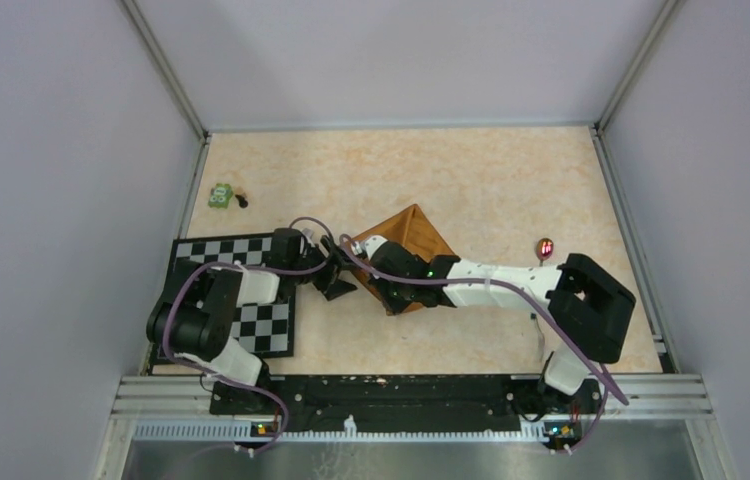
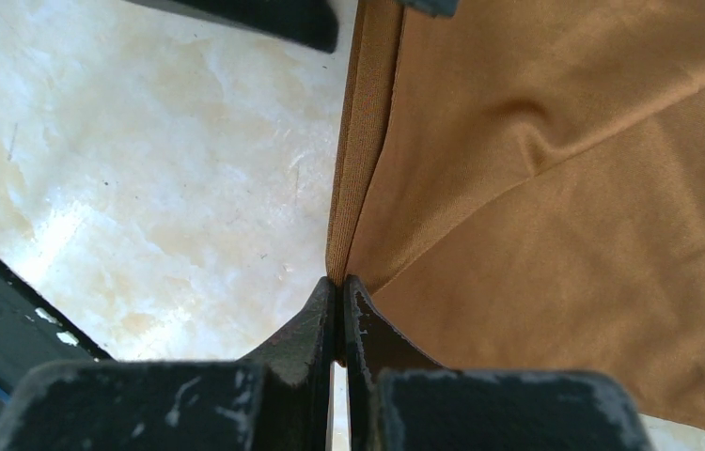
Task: Fold the napkin into a case and place the utensils inside
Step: Pick up the upper triangle-folded napkin from the center of the board.
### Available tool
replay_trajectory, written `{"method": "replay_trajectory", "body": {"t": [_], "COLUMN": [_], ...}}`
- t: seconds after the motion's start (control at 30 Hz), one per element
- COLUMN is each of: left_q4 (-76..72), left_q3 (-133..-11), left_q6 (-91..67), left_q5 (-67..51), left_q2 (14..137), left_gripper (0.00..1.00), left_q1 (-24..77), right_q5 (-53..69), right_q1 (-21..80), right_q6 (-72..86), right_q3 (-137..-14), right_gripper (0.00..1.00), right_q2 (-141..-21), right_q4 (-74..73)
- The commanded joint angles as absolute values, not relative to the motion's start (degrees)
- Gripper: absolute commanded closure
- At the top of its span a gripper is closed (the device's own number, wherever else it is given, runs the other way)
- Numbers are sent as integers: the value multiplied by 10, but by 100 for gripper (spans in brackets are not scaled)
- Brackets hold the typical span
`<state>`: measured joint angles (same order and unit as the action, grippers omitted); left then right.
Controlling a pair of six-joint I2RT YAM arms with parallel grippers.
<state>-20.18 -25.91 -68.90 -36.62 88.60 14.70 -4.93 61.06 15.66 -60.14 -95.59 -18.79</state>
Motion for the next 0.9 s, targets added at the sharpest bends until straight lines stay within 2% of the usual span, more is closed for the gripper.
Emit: {"method": "replay_trajectory", "body": {"t": [0.0,0.2,0.4,0.63,0.87], "left_q4": [-229,-220,-214,-187,-173], "left_q3": [-290,-314,-334,-365,-367], "left_q6": [-679,-663,-641,-618,-614], "left_q5": [-339,-313,-305,-291,-274], "left_q2": [921,950,977,994,998], "left_gripper": [27,35,47,54,56], "left_q1": [136,132,124,119,112], "right_q5": [-28,19,32,32,33], "right_q1": [596,577,566,565,565], "right_q6": [171,178,180,176,173], "right_q3": [-592,-574,-559,-561,-562], "right_gripper": [100,100,100,100,100], "right_q2": [-914,-901,-894,-896,-896], "right_q4": [-159,-140,-130,-130,-131]}}
